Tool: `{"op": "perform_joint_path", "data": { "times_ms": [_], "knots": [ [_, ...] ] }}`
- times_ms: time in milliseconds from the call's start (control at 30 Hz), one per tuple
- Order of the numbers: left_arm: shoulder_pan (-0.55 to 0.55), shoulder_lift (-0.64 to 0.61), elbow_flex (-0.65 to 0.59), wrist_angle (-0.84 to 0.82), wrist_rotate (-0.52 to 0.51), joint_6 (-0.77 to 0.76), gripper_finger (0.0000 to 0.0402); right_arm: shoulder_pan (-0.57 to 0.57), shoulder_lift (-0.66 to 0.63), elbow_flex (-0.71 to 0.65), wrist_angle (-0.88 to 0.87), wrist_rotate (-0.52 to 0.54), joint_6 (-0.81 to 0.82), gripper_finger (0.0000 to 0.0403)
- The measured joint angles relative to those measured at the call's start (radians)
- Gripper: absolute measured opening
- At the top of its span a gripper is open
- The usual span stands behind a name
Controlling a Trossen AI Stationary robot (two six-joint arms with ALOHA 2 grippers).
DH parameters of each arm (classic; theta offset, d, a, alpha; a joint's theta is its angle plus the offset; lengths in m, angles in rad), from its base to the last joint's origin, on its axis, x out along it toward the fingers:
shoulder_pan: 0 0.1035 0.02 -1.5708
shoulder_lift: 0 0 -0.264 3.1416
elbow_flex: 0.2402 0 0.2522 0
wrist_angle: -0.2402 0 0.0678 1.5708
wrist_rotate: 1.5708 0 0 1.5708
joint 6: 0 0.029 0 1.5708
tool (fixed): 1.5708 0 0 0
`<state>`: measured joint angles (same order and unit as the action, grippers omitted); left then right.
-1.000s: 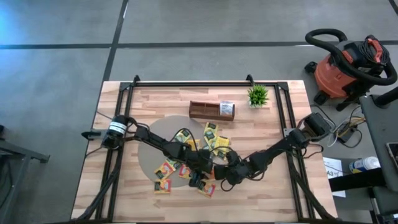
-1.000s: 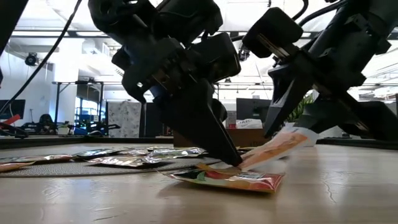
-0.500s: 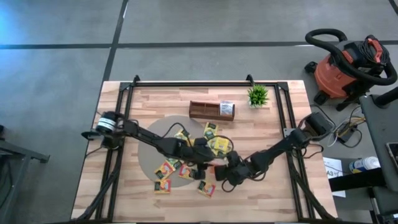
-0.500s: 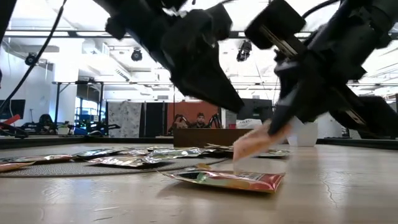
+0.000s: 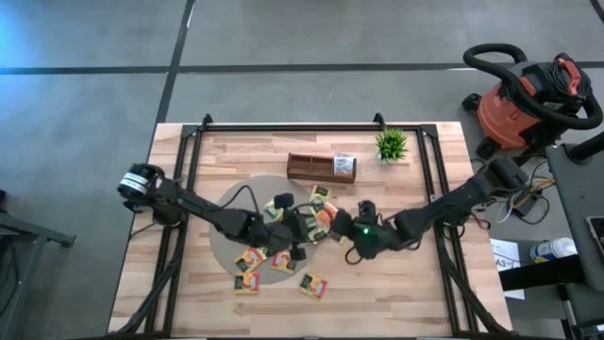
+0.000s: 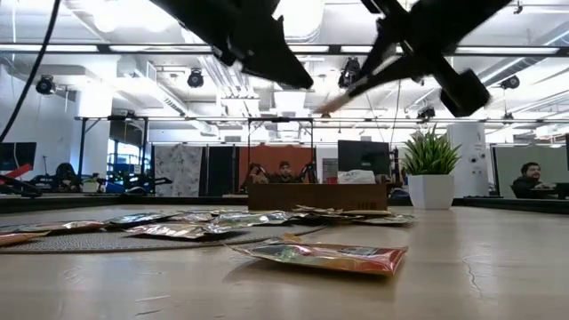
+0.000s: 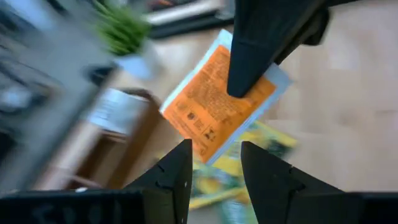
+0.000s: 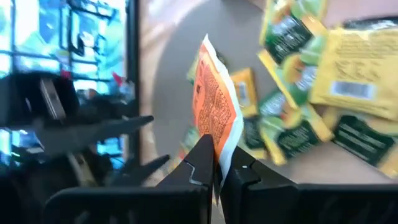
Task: Pick & Place Tea
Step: Put the orange tea sachet into the right compartment of the wooden organizer
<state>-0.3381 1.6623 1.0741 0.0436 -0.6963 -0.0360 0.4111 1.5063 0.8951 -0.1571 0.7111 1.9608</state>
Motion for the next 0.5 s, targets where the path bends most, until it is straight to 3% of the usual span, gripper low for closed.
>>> {"op": "perform_joint_path", "data": {
  "times_ms": [100, 200, 500],
  "knots": [
    [-0.031, 0.0, 0.006, 0.022, -0.118, 0.135, 0.0133, -0.026, -0.034, -0.004, 0.024, 0.0, -0.036, 0.0009],
    [-0.032, 0.002, 0.006, 0.043, -0.13, 0.217, 0.0133, -0.049, -0.063, -0.004, 0.054, -0.005, -0.089, 0.0009],
    [-0.003, 0.004, 0.005, 0.12, -0.143, 0.264, 0.0133, -0.092, -0.075, -0.002, 0.136, -0.083, -0.15, 0.0009]
  ]
}}
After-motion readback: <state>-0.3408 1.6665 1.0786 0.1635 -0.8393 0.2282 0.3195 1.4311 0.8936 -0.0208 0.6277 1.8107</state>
